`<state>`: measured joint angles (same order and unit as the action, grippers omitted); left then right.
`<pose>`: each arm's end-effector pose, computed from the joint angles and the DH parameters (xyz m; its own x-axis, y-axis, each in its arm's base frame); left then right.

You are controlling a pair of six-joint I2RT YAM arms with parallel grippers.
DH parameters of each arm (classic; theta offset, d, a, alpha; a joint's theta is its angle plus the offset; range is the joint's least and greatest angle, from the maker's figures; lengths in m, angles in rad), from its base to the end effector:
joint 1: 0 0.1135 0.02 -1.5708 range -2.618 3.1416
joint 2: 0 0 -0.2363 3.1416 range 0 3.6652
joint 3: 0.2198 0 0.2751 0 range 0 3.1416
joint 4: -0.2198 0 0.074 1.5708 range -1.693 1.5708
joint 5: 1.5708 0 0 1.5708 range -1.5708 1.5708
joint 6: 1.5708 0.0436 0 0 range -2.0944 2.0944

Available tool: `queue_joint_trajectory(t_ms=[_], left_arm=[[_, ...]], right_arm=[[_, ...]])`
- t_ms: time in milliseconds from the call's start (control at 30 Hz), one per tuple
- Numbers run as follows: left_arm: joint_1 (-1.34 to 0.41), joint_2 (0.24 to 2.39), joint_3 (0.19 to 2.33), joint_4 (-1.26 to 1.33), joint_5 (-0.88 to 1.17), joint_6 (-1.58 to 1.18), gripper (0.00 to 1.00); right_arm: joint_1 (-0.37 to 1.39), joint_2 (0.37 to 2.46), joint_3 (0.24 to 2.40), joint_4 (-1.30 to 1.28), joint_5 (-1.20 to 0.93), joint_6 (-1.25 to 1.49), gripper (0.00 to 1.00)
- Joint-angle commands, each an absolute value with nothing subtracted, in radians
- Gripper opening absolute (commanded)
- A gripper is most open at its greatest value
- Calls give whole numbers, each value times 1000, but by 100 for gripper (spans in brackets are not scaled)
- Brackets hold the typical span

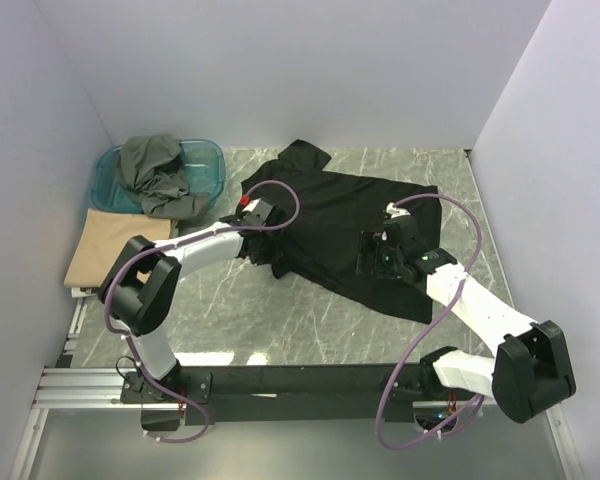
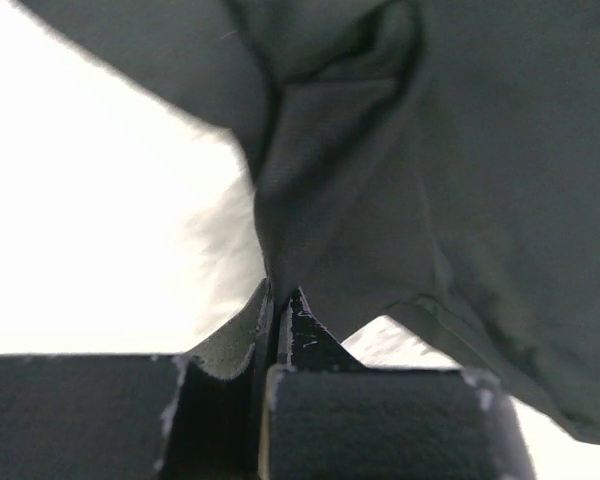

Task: Fold and stack the t-shirts
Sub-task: Flatten the tshirt out

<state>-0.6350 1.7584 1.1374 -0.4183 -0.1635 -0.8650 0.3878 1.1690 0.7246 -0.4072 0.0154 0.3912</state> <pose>0.3074 -0.2177 0.1373 -0.8451 -0.3101 -0.4355 -0.1916 0.9362 -0.2947 0.2532 0.1027 0.1812 -0.7844 0.0914 -0.6134 -0.0753 0.9677 0.2405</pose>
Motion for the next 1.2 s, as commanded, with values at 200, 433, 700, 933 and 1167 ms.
queue_joint_trajectory(t_ms=[200,433,700,933,1167], left_arm=[[-689,1615,1134,-834,-238,-983,9],[-764,1594,1117,-1064,-259,-1123,26],[-844,1579,1129,-1224,-310,-1239,46],[-818,1513,1086,-1120,-387,-1230,99],[-621,1393,893,-689,-232,-1068,84]], right_arm=[[380,1223,723,-397,9,382,100],[382,1247,723,-399,6,387,100],[380,1264,726,-399,3,388,100],[382,1249,722,-396,3,387,100],[382,1229,719,-408,21,383,100]])
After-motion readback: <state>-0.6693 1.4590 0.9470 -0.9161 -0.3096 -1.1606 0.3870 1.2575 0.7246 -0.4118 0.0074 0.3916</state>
